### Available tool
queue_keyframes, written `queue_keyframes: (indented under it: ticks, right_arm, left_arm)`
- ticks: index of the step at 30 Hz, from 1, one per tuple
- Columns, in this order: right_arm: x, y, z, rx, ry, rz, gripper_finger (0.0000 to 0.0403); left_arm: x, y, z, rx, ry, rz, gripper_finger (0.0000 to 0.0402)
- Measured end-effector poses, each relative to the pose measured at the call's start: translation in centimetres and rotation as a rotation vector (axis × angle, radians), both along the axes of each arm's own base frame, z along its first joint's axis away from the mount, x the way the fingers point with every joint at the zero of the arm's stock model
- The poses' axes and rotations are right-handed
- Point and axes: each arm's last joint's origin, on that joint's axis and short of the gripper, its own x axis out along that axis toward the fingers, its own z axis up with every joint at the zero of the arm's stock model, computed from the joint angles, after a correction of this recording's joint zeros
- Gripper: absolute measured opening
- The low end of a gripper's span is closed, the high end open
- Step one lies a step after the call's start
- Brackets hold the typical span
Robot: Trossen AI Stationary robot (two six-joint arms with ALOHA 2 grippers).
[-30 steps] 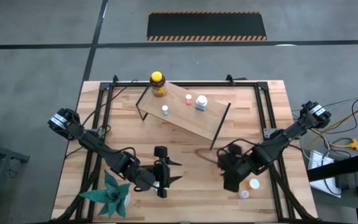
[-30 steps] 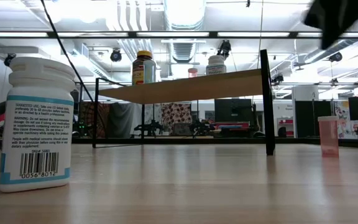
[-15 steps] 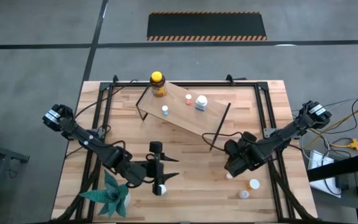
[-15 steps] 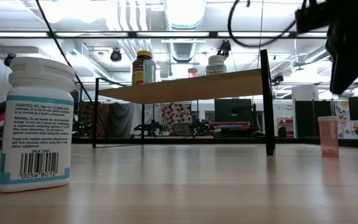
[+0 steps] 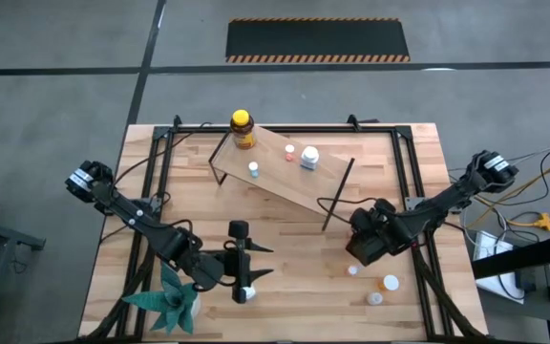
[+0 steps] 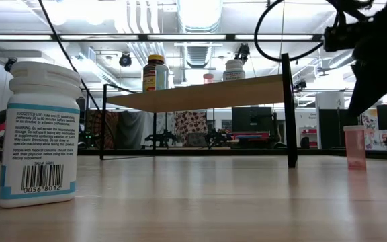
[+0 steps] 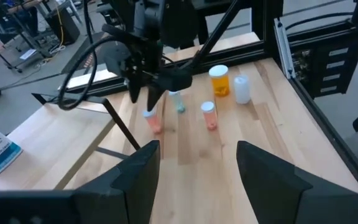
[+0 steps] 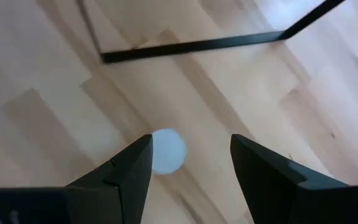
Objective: Pick and place medicine bottles onto shelf by color
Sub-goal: Put the top red pill bottle on the shelf
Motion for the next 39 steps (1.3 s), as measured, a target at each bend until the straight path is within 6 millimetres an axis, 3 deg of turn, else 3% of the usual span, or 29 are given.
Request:
queue_keyframes:
  ticks: [10, 18, 25, 31, 39]
  right_arm:
    - [-0.3, -0.3, -2.3, 0.02, -0.074, -0.003, 0.0208]
    - [-0.2, -0.1, -1.8, 0.028, -0.053, 0.034, 0.0208]
    - [-1.3, -0.1, -0.5, 0.08, 0.228, 0.329, 0.0208]
    - [-2.3, -1.0, -0.6, 0.065, 0.38, 0.299, 0.0204]
    - [-2.9, -1.4, -1.3, 0.057, 0.403, 0.294, 0.0192]
  left_arm:
    - [0.0, 0.0, 0.0, 0.002, 0.002, 0.0, 0.0196]
    - [0.0, 0.0, 0.0, 0.001, 0.002, 0.0, 0.0196]
    - [0.0, 0.0, 0.0, 0.001, 0.002, 0.0, 0.0196]
    - [0.0, 0.0, -0.2, 0.009, 0.012, 0.0, 0.0196]
    - [-0.3, -0.1, -0.4, 0.029, 0.036, -0.009, 0.0196]
